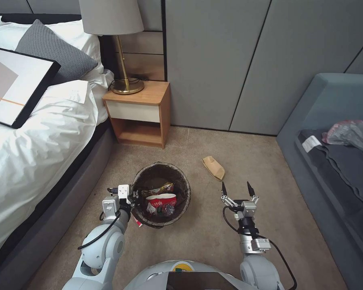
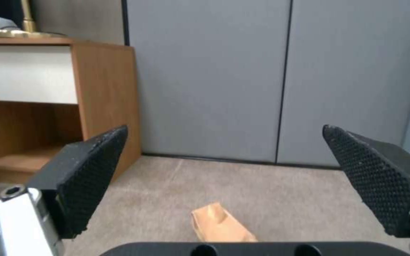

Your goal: Pick up the trash bin, then pick up the garbage from the floor and place it into the trash bin.

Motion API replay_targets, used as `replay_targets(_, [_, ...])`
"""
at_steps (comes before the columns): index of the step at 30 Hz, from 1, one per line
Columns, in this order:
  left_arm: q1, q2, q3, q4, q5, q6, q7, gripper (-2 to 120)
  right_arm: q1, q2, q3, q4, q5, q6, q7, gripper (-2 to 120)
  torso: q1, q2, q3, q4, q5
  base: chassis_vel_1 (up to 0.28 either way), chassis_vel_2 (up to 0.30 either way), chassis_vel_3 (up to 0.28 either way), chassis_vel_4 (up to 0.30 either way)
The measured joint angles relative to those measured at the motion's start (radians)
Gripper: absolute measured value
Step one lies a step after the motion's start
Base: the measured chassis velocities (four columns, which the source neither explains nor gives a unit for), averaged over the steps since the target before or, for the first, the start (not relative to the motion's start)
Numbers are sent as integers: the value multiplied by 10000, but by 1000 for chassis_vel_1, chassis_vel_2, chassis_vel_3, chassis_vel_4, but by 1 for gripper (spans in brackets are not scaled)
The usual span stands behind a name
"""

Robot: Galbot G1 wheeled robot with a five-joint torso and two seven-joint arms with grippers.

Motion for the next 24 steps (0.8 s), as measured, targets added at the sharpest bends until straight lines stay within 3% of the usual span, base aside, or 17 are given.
replay_targets(24, [-9,-21,-29,-32,-17,-10,8,0,546,-186,122,-314,-357,371,-292,100,3,-2,4,3,-1,-247,252,257,-251])
